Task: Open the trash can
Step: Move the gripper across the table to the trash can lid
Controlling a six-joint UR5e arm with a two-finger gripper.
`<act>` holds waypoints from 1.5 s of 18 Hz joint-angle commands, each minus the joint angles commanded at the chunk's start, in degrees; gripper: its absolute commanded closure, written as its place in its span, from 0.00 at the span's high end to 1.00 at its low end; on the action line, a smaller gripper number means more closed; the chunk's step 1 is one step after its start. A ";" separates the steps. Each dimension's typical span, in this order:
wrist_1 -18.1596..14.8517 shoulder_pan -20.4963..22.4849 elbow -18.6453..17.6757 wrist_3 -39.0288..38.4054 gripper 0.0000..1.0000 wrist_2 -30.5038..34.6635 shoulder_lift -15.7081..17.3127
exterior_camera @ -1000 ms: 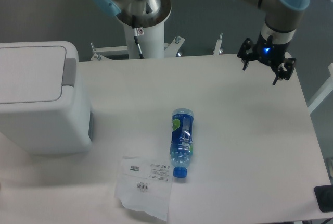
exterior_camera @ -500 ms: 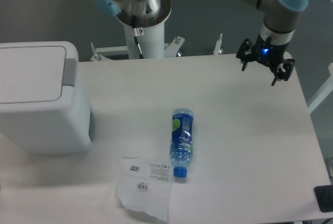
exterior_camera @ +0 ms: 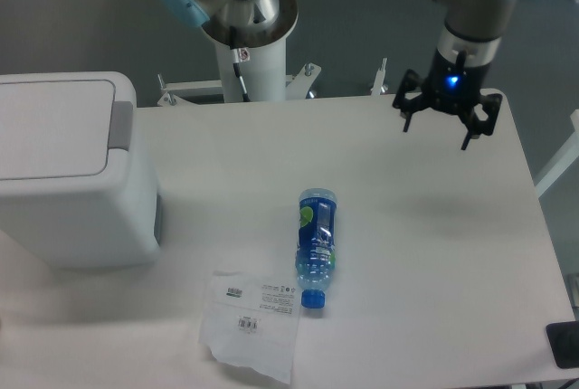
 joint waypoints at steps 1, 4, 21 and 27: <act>0.00 -2.20 1.40 -3.85 1.00 -0.09 -0.09; -0.08 -8.09 6.05 -14.15 1.00 -0.18 -2.36; -21.26 -22.95 10.47 -29.12 1.00 -9.92 0.26; -22.59 -24.37 6.43 -29.29 1.00 -10.55 4.49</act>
